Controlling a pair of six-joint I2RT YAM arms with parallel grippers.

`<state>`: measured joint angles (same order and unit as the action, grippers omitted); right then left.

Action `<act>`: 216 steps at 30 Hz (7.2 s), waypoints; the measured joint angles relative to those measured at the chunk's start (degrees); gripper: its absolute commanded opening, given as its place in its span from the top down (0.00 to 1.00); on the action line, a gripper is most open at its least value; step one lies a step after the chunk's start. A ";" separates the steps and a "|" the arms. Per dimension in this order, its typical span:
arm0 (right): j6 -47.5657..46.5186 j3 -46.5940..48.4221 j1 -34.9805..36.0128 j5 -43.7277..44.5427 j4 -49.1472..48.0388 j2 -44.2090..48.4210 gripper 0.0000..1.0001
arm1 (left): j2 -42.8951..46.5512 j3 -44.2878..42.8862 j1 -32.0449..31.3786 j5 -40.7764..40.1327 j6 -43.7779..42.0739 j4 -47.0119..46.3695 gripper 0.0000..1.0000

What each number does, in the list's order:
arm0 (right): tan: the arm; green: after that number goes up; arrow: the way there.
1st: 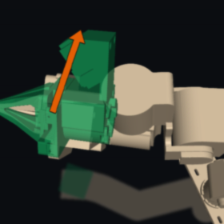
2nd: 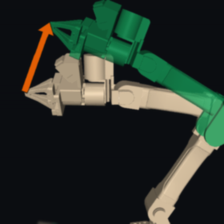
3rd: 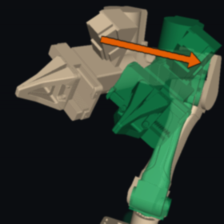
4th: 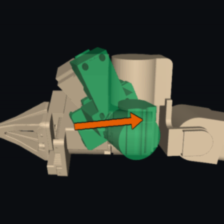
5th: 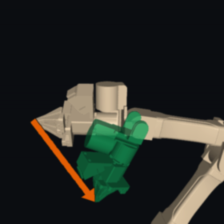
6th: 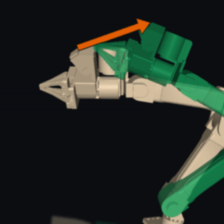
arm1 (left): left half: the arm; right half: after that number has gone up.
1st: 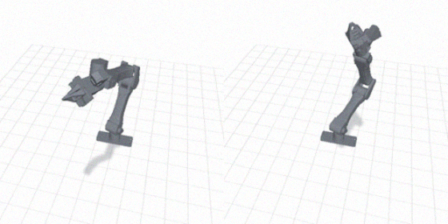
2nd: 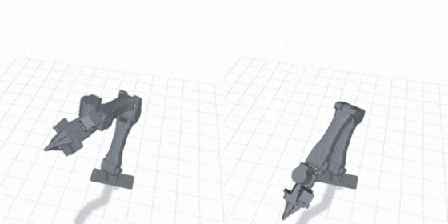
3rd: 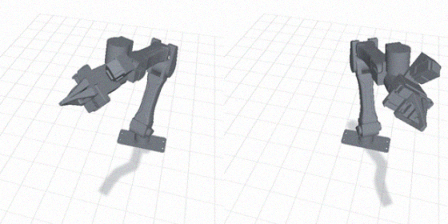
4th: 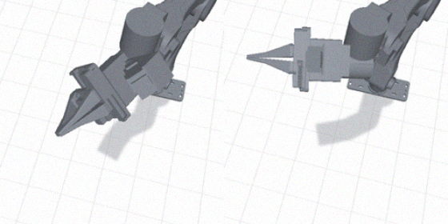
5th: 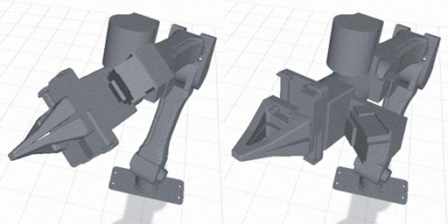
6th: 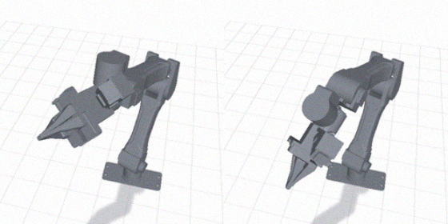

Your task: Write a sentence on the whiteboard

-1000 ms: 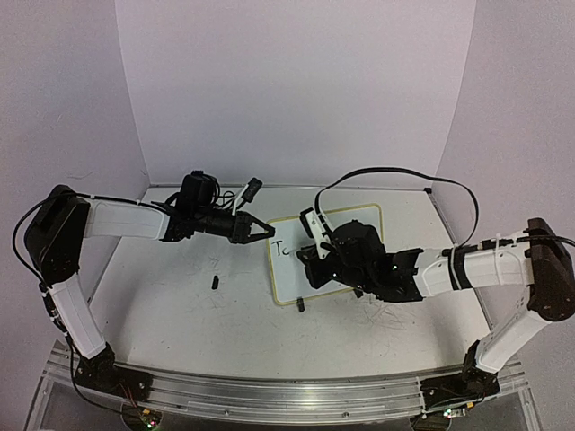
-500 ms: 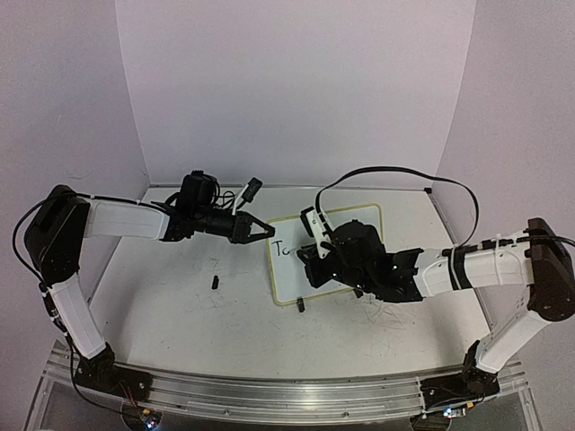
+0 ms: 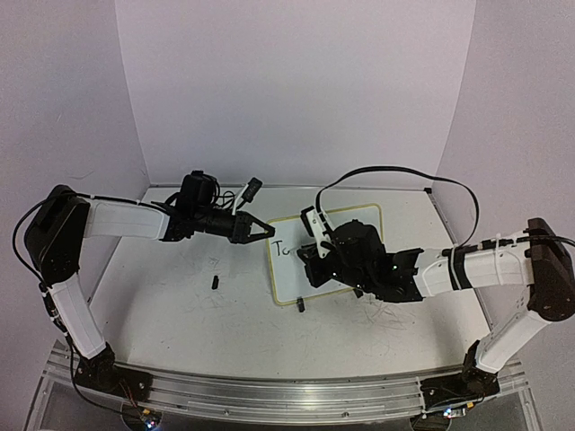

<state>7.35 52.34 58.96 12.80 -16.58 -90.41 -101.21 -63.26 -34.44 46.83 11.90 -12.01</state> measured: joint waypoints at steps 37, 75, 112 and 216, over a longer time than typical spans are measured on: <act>0.20 0.81 -0.06 -0.35 -0.95 -0.44 1.00 | 0.02 0.02 0.04 0.04 0.00 0.02 1.00; -0.52 -1.51 -2.58 -4.84 -1.38 3.95 1.00 | 0.31 0.28 -0.02 0.07 -0.15 0.02 1.00; -0.22 -1.49 -2.51 -3.44 0.49 2.60 1.00 | 0.31 0.28 -0.02 0.04 -0.13 0.04 1.00; 1.60 -1.84 -1.40 -0.48 -0.50 2.14 1.00 | 0.31 0.31 -0.02 -0.02 -0.15 0.07 1.00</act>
<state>8.96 50.49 57.56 12.32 -17.07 -88.27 -100.90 -62.96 -34.46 46.81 11.75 -11.94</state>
